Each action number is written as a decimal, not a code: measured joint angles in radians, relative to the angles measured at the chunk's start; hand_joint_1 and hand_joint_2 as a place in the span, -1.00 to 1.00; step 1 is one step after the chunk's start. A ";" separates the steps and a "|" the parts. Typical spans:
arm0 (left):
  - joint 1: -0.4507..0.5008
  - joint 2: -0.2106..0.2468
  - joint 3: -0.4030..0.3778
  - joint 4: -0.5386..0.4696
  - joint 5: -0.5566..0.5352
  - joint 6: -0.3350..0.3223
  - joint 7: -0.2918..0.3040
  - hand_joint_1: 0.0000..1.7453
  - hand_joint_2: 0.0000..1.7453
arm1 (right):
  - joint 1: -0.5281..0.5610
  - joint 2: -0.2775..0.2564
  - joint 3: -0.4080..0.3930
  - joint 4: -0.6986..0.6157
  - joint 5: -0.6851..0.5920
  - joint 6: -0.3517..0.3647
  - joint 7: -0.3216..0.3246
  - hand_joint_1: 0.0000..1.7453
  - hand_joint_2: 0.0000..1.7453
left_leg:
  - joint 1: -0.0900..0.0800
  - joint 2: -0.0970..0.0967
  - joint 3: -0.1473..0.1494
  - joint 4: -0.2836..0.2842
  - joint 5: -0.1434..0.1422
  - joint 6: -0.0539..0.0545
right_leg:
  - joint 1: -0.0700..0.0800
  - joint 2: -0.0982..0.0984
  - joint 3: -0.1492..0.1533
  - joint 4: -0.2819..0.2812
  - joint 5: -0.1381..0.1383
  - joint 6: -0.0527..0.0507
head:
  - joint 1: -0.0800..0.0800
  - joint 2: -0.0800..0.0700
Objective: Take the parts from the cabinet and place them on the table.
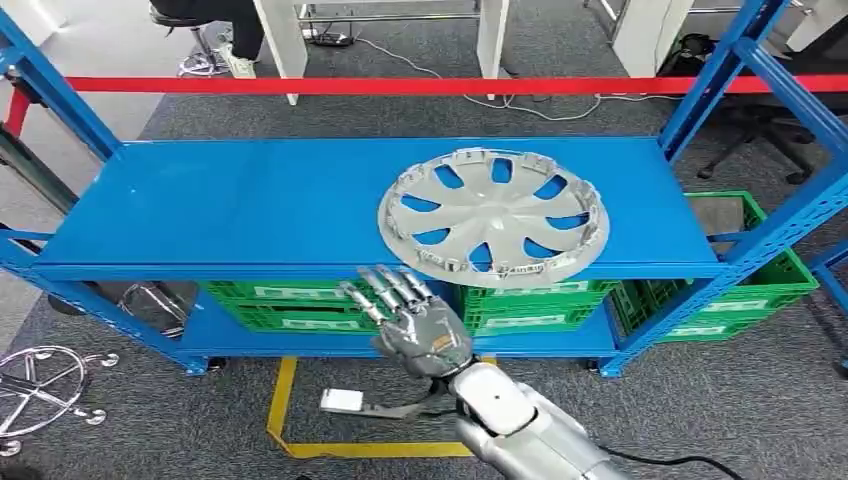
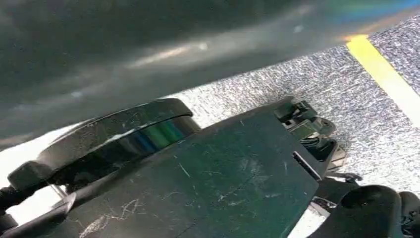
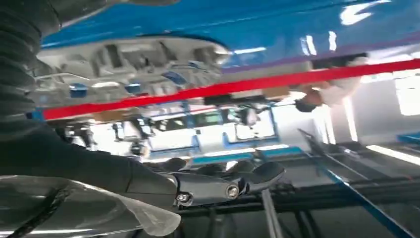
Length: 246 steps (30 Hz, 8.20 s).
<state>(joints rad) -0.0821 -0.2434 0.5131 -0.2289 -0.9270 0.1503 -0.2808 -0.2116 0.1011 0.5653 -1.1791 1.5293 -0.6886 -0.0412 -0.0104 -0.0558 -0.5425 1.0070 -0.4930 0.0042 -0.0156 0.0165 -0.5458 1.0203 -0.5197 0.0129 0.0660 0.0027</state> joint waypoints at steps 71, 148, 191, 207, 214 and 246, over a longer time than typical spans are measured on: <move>-0.003 -0.014 -0.019 0.005 -0.034 -0.018 0.043 -1.00 -1.00 | -0.288 -0.067 -0.150 0.546 0.003 -0.003 0.142 -1.00 1.00 | 0.000 0.000 -0.002 0.002 0.000 0.000 | 0.000 0.000 -0.001 0.000 0.000 0.000 | 0.000 0.000; -0.004 -0.016 -0.013 0.006 -0.016 0.039 -0.004 -1.00 1.00 | 0.009 0.002 -0.030 -0.643 0.042 -0.014 -0.323 1.00 1.00 | 0.000 0.000 -0.010 0.003 -0.001 0.002 | 0.000 0.000 -0.007 0.000 0.000 0.002 | 0.000 0.000; 0.000 0.001 -0.011 0.006 -0.033 0.056 -0.002 -1.00 1.00 | 0.042 0.038 -0.047 -0.688 0.041 -0.011 -0.330 1.00 1.00 | 0.011 0.011 0.013 -0.053 0.037 0.039 | 0.001 -0.008 -0.056 0.090 -0.058 0.022 | 0.006 0.000; 0.006 0.011 -0.008 0.007 -0.037 0.071 -0.009 -1.00 1.00 | 0.058 0.041 -0.065 -0.708 0.042 -0.010 -0.323 1.00 1.00 | 0.027 0.043 -0.102 0.198 -0.118 -0.036 | -0.016 -0.015 -0.076 0.048 0.028 -0.001 | 0.000 0.000; 0.007 0.015 -0.008 0.007 -0.055 0.071 -0.039 -1.00 1.00 | 0.064 0.041 -0.079 -0.724 0.042 -0.010 -0.327 1.00 1.00 | 0.013 0.047 0.033 0.064 -0.057 0.005 | 0.001 -0.033 -0.106 0.047 0.060 -0.011 | 0.000 0.000; 0.038 0.053 -0.018 0.016 -0.113 0.104 -0.139 -1.00 1.00 | 0.130 0.042 -0.169 -0.796 0.042 -0.007 -0.412 1.00 1.00 | 0.020 0.047 0.085 -0.008 -0.056 -0.019 | 0.009 -0.035 -0.072 0.003 0.069 -0.002 | -0.005 0.000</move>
<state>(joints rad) -0.0442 -0.1900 0.4948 -0.2132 -1.0395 0.2544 -0.4200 -0.0817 0.1434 0.3963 -1.9753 1.5713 -0.6954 -0.4528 0.0098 -0.0087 -0.4572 0.9990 -0.5489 -0.0147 -0.0061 -0.0189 -0.6182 1.0232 -0.4506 0.0106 0.0614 0.0027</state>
